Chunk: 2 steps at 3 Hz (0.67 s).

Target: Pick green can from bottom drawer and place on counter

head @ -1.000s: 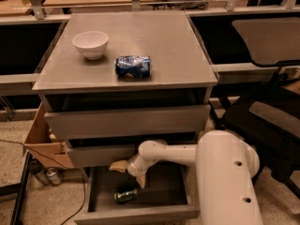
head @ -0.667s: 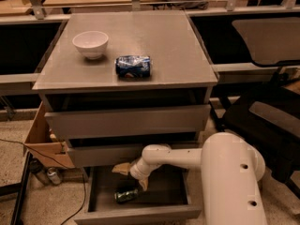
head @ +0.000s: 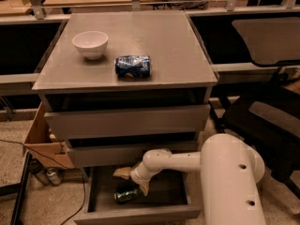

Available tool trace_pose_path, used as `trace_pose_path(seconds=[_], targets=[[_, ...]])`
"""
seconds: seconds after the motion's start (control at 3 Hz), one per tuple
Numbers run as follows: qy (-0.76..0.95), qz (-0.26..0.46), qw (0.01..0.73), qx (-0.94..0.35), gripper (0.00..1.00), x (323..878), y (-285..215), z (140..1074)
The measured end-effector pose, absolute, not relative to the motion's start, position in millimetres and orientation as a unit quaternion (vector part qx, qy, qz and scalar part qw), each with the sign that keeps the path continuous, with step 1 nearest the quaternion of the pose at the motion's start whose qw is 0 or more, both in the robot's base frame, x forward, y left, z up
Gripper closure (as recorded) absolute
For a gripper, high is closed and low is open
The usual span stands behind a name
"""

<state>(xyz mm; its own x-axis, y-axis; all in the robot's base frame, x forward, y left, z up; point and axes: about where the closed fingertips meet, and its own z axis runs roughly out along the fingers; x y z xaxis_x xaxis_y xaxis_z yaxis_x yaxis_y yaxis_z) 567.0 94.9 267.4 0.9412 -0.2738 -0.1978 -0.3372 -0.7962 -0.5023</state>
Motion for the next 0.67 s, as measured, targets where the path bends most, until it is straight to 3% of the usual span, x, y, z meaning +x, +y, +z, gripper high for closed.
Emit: trace_pose_path(seconds=[0.67], targets=[[0.181, 0.077, 0.246, -0.949, 0.0, 566.5, 106.2, 234.1]])
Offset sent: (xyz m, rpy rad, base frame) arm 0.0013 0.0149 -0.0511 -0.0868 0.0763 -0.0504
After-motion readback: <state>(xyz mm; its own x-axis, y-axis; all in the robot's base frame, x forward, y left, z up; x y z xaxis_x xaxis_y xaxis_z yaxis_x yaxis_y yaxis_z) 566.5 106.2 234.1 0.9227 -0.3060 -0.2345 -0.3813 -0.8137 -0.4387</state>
